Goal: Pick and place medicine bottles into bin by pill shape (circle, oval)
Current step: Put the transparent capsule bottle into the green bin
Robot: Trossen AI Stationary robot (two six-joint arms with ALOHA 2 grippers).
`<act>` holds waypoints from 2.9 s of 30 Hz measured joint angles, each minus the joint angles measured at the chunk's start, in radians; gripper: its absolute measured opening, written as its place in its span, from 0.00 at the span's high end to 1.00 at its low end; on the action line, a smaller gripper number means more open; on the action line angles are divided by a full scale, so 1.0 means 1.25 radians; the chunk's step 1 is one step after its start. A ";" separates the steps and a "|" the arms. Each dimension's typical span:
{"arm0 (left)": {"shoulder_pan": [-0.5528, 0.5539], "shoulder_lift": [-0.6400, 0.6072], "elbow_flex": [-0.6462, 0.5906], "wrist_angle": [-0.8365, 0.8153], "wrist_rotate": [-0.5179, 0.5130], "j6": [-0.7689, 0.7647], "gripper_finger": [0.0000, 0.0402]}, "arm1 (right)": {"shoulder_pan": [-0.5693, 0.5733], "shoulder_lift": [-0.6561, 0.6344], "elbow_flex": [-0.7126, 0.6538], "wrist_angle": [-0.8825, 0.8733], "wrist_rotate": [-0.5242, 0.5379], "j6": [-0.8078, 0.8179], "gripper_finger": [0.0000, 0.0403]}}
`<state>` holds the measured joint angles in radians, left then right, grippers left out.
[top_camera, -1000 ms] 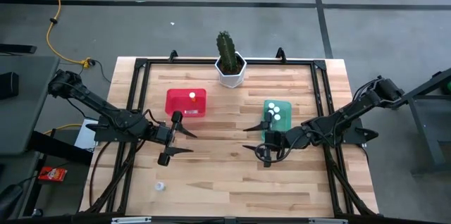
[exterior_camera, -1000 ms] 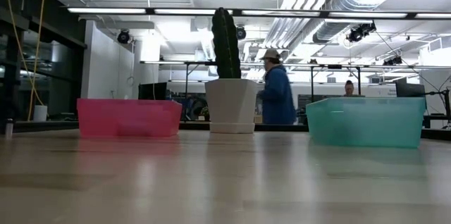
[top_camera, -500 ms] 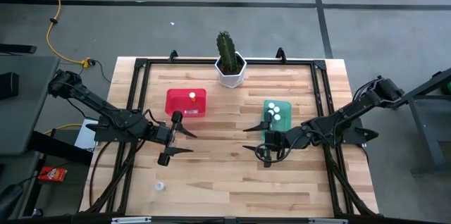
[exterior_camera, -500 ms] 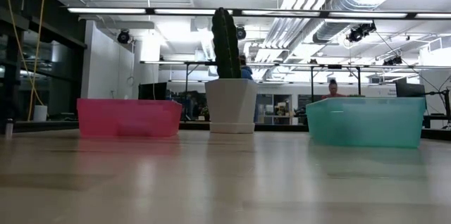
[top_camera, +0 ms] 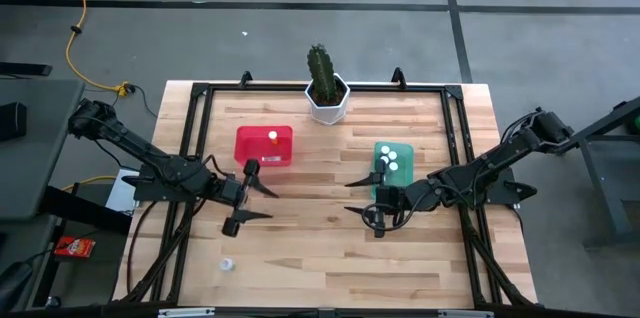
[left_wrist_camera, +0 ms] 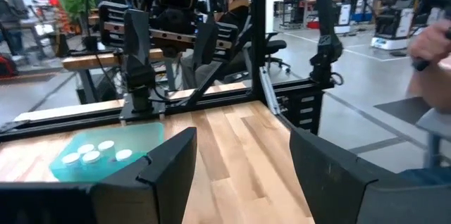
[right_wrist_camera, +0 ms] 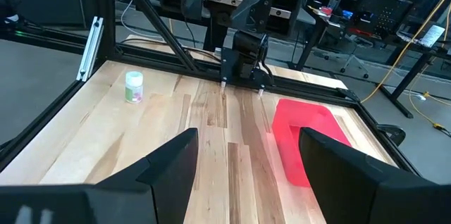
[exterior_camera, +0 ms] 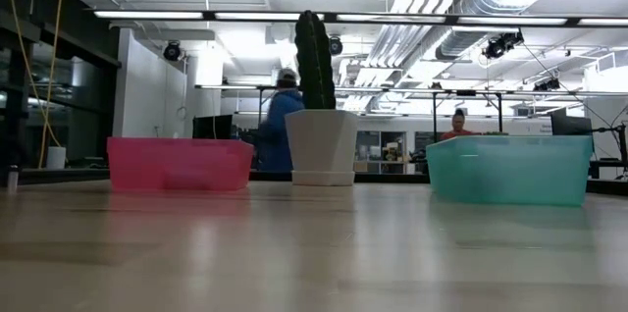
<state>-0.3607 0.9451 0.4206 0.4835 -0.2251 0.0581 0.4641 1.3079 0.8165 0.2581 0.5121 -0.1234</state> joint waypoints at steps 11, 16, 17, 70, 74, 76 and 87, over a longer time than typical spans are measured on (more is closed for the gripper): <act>-0.019 0.023 0.051 -0.077 0.068 -0.095 0.46 | 0.000 0.000 0.000 0.000 0.000 0.009 0.40; -0.101 0.078 0.149 -0.306 0.068 -0.166 0.46 | 0.000 0.000 0.000 0.000 0.000 0.009 0.40; -0.123 0.093 0.171 -0.356 0.066 -0.193 0.46 | 0.000 0.000 0.000 -0.001 0.000 0.009 0.40; -0.515 0.372 0.269 -0.765 -0.085 -0.736 0.46 | 0.000 0.000 0.000 -0.012 0.000 0.009 0.40; -0.515 0.400 0.269 -0.764 -0.085 -0.736 0.46 | 0.000 0.000 0.000 -0.012 0.000 0.009 0.40; -0.515 0.415 0.269 -0.766 -0.083 -0.734 0.46 | 0.000 0.000 0.000 -0.012 0.000 0.009 0.40; -0.514 0.428 0.269 -0.766 -0.083 -0.715 0.51 | 0.000 0.000 0.000 -0.012 0.000 0.009 0.40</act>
<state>-1.0035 1.4799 0.7563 -0.4744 -0.3283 -0.8357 0.4642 1.3079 0.8162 0.2432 0.5121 -0.1120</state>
